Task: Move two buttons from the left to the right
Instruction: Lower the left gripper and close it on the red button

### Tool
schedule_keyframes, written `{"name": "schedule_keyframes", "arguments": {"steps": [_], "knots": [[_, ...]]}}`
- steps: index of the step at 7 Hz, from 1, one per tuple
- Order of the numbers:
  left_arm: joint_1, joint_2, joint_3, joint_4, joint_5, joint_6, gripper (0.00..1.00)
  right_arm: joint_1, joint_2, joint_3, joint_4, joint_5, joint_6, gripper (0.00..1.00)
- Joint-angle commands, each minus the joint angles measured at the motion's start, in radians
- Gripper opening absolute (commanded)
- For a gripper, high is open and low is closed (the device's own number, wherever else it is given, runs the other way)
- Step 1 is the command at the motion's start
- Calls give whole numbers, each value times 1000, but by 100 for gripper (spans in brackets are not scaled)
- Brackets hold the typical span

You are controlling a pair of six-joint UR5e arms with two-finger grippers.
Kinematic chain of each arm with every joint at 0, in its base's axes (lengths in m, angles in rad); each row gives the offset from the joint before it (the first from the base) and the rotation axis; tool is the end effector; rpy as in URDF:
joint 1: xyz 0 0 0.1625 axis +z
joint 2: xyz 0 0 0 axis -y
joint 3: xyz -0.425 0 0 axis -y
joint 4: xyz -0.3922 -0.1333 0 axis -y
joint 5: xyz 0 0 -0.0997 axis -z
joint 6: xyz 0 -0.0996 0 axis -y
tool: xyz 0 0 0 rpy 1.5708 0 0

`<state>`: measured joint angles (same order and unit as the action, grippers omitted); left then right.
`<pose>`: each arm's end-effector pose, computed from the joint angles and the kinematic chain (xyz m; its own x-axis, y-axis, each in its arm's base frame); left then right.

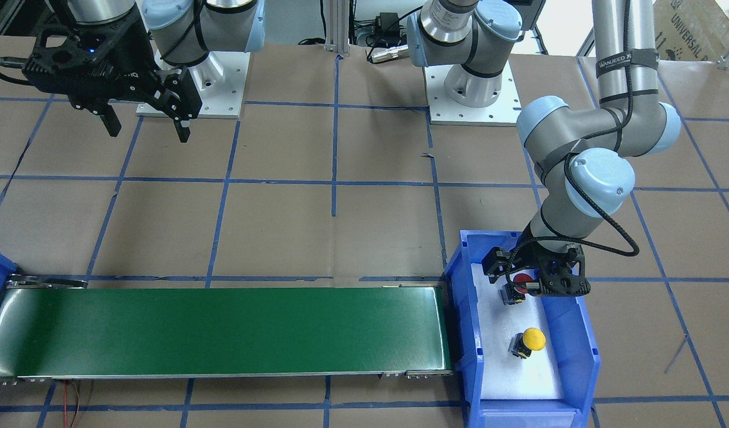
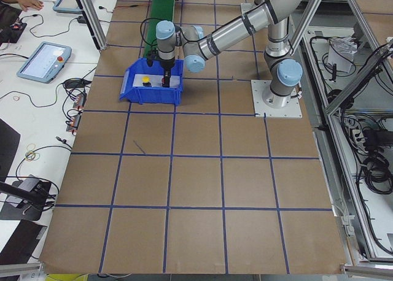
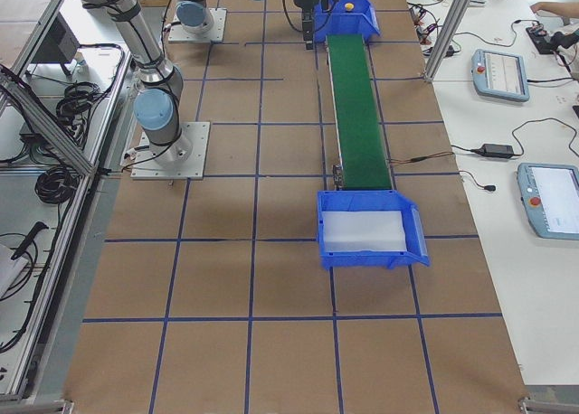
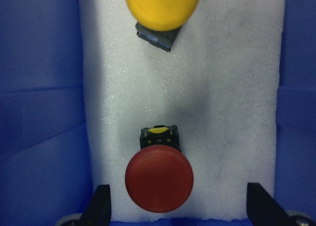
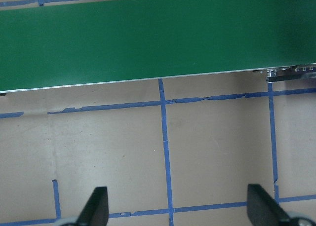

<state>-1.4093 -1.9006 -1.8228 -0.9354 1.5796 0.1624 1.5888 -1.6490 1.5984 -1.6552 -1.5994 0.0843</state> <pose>-0.0390 -0.5841 0.2550 -0.9998 0.0002 -0.0173 0.0011 0.9987 -0.0514 0.1389 -0.4683 0.5208 -0.9975 0.0693 0.0169 0.0664 0.9884 -0.1365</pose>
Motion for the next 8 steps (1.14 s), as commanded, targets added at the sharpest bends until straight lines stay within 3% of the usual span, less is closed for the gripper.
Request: {"name": "schedule_keyframes", "arguments": {"steps": [1, 3, 4, 5, 6, 7, 8], "knots": [[1, -9, 23, -2, -3, 0, 96, -3, 0, 0, 0, -1, 0, 100], [1, -11, 27, -2, -3, 0, 95, -3, 0, 0, 0, -1, 0, 100], [1, -11, 25, -2, -4, -1, 84, 0, 0, 0, 0, -1, 0, 100], [1, -11, 25, -2, -6, 2, 55, 2, 0, 0, 0, 1, 0, 100], [1, -11, 33, -2, -1, 12, 6, 2, 0, 0, 0, 1, 0, 100], [3, -11, 55, -2, -1, 28, 0, 3, 0, 0, 0, 1, 0, 100], [4, -9, 113, -22, 6, 52, 0, 3, 0, 0, 0, 1, 0, 100]]}}
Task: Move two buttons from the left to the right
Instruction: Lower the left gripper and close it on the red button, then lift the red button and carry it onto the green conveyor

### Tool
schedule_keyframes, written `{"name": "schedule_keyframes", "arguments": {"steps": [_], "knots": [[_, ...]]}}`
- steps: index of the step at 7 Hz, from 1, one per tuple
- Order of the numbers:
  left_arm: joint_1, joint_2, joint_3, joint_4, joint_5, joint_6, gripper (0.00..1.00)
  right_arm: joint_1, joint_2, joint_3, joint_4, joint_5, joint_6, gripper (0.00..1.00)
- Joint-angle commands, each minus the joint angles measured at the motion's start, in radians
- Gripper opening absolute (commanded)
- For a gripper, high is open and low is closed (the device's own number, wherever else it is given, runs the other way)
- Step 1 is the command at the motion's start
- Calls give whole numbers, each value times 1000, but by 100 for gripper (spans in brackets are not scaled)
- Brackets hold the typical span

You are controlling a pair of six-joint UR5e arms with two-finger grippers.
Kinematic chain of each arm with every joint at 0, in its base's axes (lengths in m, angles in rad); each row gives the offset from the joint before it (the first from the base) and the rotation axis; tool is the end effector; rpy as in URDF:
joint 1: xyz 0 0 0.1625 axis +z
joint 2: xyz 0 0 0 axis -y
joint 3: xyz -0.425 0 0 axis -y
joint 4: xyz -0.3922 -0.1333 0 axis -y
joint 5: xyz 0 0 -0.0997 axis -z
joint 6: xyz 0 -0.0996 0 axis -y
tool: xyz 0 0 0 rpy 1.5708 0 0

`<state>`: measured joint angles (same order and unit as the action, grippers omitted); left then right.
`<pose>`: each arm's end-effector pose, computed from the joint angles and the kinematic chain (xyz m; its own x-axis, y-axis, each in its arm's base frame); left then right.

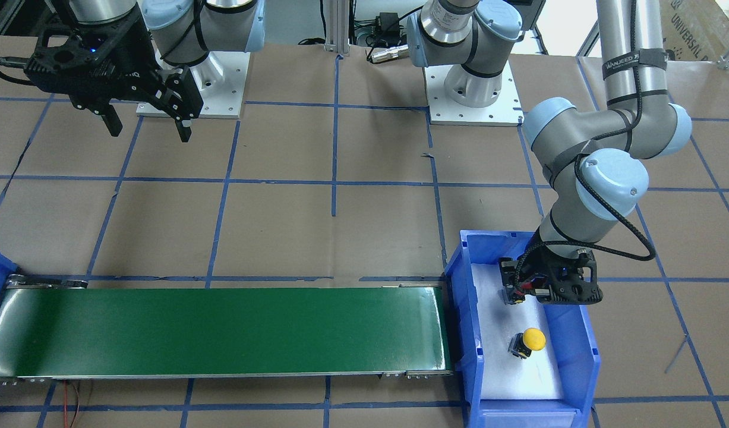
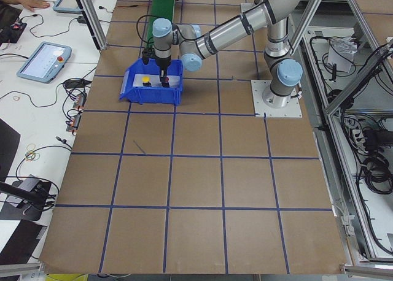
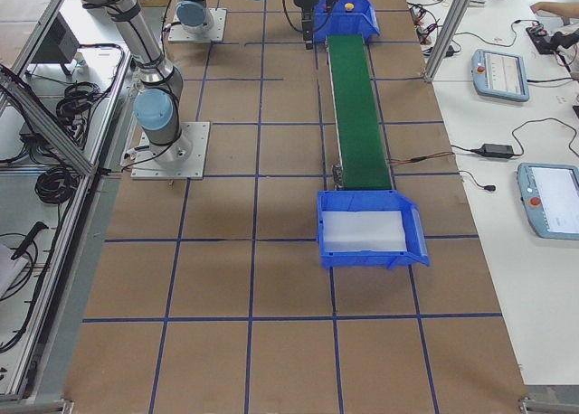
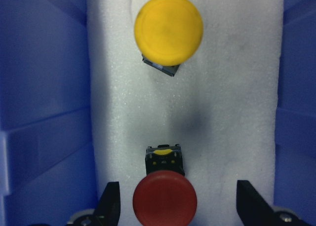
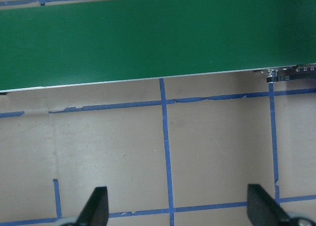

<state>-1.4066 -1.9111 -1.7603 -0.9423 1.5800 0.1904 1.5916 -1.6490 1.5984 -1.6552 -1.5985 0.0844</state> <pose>-0.0343 -0.6030 0.2756 -0.9993 0.0244 -0.0276 0.0269 0.9951 -0.0950 0.1403 -0.4679 0.5208 -0.9977 0.0665 0.0160 0.0637 0.9886 -0.1364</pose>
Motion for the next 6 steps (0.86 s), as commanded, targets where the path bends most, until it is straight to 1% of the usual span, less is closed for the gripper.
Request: {"name": "schedule_keyframes", "arguments": {"steps": [1, 2, 3, 4, 5, 6], "knots": [[1, 12, 133, -121, 9, 24, 0, 1, 0, 0, -2, 0, 1, 100], [1, 30, 201, -221, 50, 23, 0, 1, 0, 0, -2, 0, 2, 100], [0, 59, 234, -290, 51, -5, 0, 1, 0, 0, -2, 0, 2, 100], [-15, 84, 240, -332, 35, -66, 0, 1, 0, 0, -2, 0, 2, 100], [-62, 98, 242, -340, -13, -141, 0, -2, 0, 0, 0, 0, 0, 100], [-134, 92, 246, -331, -24, -237, 0, -4, 2, 0, 0, -3, 0, 100]]}}
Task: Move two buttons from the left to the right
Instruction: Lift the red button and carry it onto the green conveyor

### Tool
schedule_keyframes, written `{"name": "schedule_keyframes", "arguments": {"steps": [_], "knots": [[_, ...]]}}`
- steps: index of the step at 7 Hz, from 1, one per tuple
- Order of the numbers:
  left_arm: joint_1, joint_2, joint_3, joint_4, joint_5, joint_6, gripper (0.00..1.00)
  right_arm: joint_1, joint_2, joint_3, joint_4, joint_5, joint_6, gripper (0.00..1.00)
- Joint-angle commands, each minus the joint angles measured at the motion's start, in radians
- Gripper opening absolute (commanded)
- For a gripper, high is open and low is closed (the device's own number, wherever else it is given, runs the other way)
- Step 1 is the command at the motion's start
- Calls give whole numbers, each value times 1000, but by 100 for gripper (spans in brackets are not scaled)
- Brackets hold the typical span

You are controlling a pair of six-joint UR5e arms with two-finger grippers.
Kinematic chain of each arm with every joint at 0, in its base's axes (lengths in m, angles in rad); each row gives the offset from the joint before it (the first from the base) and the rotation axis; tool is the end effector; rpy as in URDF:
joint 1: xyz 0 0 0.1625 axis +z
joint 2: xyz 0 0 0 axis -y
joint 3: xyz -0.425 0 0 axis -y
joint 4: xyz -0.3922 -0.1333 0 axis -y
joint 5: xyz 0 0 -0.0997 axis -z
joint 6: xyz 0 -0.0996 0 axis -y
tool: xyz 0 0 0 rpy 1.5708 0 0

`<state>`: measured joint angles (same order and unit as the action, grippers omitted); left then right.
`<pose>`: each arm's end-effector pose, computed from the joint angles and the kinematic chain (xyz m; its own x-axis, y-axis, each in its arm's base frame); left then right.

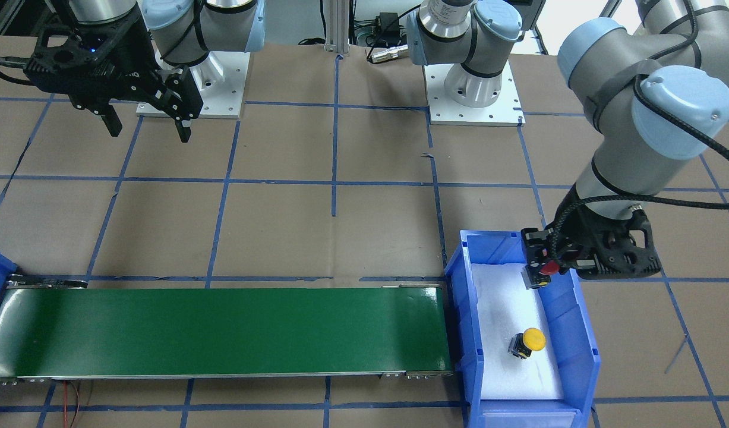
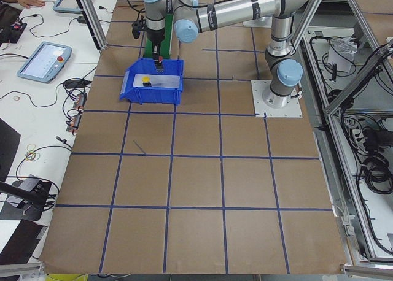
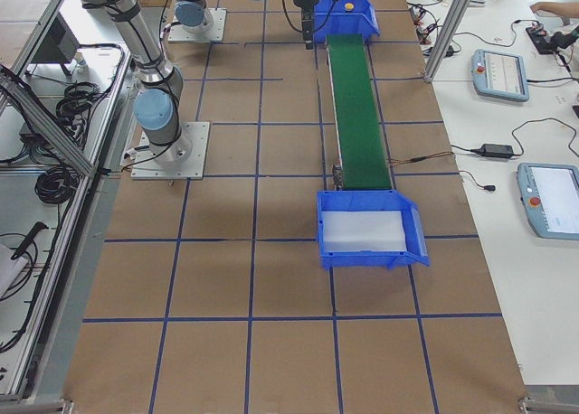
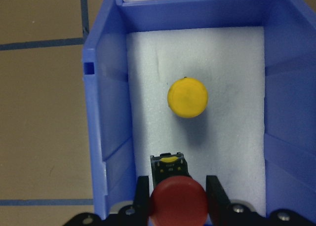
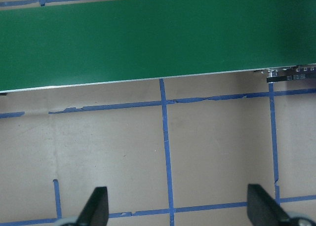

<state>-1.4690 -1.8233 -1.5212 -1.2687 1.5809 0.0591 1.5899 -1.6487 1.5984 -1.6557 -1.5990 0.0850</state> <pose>-0.0707 -0.6097 0.4058 -0.9989 -0.0440 -0.0159 -0.0422 0.9943 -0.0983 0.1395 -0.4683 0.5207 -0.9975 0.0689 0.0164 0.0660 0.9884 -0.1367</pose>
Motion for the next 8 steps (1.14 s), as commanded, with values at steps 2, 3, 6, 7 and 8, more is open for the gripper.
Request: {"name": "schedule_keyframes", "arguments": {"steps": [2, 3, 6, 7, 8], "knots": [[-152, -39, 45, 5, -123, -321, 0, -4, 0, 0, 1, -4, -1, 100], [-165, -83, 49, 67, -130, -329, 0, -4, 1, 0, 1, -2, -2, 100], [-243, -201, 52, 154, -130, -426, 0, -2, 1, 0, 1, -1, -1, 100], [-252, -227, 62, 181, -130, -426, 0, -1, 1, 0, 1, -1, -1, 100], [-254, -238, 96, 178, -130, -438, 0, -1, 0, 0, 1, -1, -1, 100]]}}
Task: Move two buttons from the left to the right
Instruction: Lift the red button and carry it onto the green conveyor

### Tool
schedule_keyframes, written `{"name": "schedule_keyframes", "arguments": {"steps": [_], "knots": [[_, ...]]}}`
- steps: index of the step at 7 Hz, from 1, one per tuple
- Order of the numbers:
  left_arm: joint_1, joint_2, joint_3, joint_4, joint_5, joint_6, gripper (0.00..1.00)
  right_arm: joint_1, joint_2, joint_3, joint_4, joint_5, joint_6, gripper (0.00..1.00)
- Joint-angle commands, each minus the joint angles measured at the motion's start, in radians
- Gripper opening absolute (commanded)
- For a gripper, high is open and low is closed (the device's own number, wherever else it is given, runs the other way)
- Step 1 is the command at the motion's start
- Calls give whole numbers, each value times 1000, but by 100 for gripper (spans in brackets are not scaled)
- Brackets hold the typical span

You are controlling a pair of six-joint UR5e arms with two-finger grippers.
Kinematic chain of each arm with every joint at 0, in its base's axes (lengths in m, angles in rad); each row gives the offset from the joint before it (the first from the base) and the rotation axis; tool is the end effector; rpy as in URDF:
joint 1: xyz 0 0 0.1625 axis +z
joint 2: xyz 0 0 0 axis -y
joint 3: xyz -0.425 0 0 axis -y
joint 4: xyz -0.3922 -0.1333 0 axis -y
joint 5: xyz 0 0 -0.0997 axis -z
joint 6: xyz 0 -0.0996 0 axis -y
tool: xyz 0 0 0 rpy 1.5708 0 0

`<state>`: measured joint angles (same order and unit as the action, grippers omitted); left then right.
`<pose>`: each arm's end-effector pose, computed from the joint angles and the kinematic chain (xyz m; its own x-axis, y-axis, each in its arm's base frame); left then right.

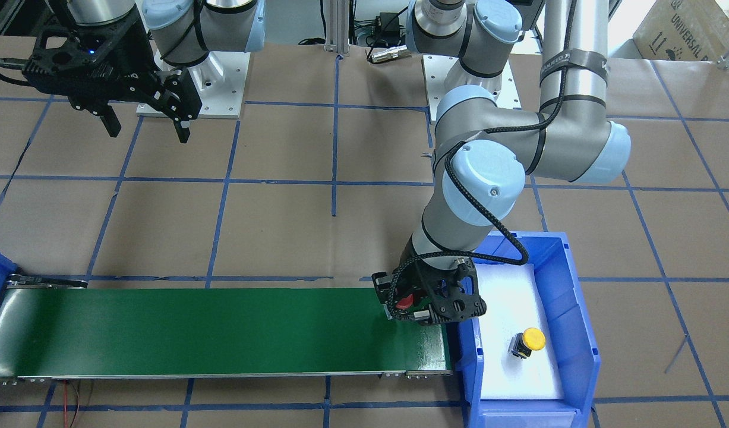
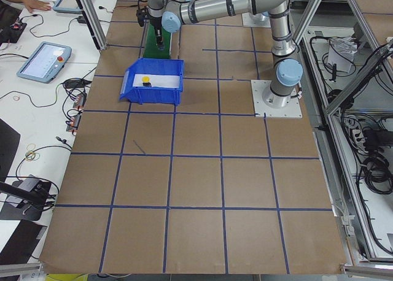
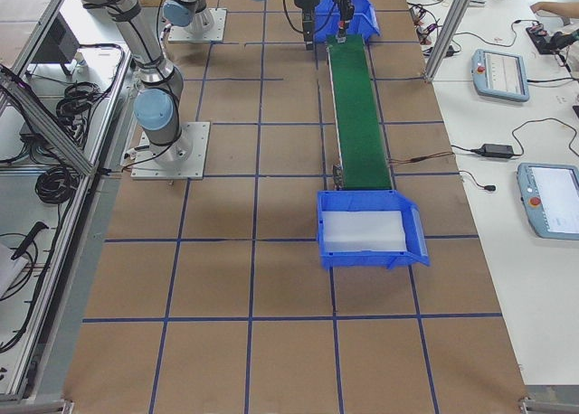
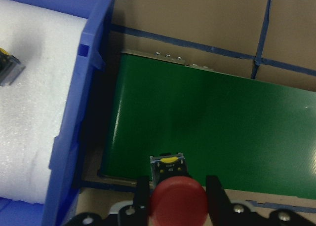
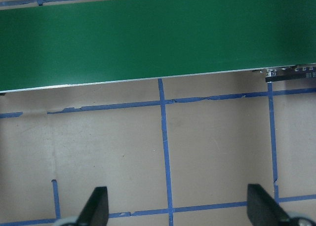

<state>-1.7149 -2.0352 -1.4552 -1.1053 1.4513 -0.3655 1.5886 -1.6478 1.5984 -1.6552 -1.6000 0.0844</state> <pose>-0.2398 -0.6417 0.3218 -0.9668 -0.2053 0.1522 -0.2173 0.9738 -0.0664 0.1388 -0.4687 0.5202 -0.9974 0.0697 0.0176 0.0667 0.9885 -0.1354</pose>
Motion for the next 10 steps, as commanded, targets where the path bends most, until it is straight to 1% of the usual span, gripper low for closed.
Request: {"name": "schedule_keyframes", "arguments": {"steps": [1, 6, 7, 8, 9, 10], "knots": [[-9, -36, 45, 13, 0, -16, 0, 1, 0, 0, 0, -3, -8, 100], [-9, -57, 59, 7, 18, -15, 1, -1, 0, 0, -2, 0, -26, 100], [-9, -59, 59, 5, 20, -15, 9, -1, 0, 0, -2, 0, -26, 100], [-9, -59, 61, 4, 20, -15, 95, 1, 0, 0, -2, 0, -26, 100], [-9, -57, 59, 4, 44, -13, 99, 1, 0, 0, -2, 0, -26, 100], [-9, -54, 61, -1, 47, -10, 99, -2, 0, 0, 0, -3, -26, 100]]}}
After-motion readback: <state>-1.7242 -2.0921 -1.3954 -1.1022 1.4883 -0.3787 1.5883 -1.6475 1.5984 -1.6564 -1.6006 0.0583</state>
